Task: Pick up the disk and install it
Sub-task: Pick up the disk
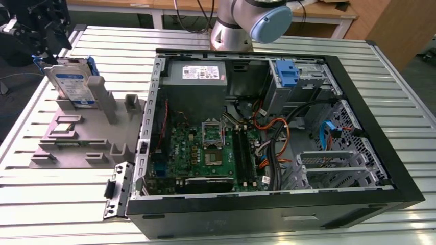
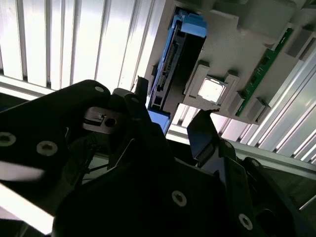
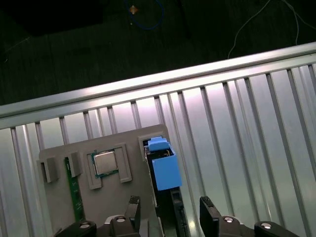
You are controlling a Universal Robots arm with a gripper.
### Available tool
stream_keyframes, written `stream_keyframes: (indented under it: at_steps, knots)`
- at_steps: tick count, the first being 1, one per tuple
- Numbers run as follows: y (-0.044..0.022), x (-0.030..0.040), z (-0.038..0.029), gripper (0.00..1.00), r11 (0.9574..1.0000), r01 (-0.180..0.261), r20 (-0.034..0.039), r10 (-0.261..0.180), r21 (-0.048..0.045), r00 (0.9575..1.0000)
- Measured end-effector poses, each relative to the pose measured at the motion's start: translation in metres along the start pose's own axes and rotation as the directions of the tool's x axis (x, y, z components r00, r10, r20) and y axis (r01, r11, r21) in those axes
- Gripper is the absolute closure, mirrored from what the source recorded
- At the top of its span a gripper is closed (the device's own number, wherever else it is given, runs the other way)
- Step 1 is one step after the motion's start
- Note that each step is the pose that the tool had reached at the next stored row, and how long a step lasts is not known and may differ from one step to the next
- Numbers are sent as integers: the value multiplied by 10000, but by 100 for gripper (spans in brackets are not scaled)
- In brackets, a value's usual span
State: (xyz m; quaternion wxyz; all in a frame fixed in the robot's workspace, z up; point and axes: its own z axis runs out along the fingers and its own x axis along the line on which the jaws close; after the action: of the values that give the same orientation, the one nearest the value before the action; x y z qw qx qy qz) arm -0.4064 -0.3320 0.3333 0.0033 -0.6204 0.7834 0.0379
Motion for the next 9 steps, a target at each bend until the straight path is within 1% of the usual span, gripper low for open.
stream_keyframes:
  at_steps: [2, 4, 6, 9]
  knots:
    - [0, 0, 3, 41, 9998, 196, -11, -196, -11, 9998]
    - [-1, 1, 8, 41, 9984, 566, -31, -566, -31, 9984]
    - [-1, 1, 13, 41, 9957, 923, -49, -923, -51, 9957]
    - [-1, 1, 26, 41, 9903, 1386, -71, -1386, -75, 9903]
